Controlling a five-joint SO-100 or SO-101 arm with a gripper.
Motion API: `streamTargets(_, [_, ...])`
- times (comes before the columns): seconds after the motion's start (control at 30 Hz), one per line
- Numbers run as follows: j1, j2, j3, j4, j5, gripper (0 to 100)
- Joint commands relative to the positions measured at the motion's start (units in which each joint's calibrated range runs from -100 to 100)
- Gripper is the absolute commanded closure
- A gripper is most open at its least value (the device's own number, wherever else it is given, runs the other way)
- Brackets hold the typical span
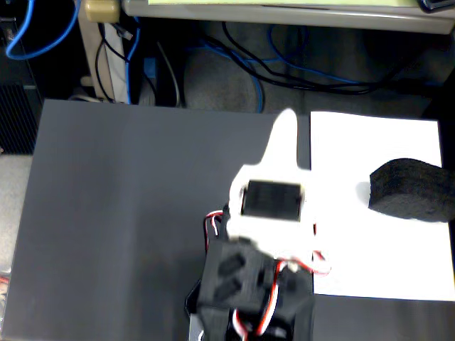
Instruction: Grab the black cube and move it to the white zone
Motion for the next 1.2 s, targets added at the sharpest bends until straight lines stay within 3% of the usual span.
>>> streamTargets(0.0, [-5.4,-0.2,11.7,-7.0,-0.7,99])
streamTargets(0.17, [-8.8,0.7,16.1,-9.9,-0.2,99])
streamTargets(0.37, [-8.7,0.0,44.8,-24.4,-0.2,99])
streamTargets(0.9, [-12.4,-0.2,77.1,-24.4,-0.4,98])
streamTargets(1.17, [-9.1,0.7,77.1,-24.1,-0.7,99])
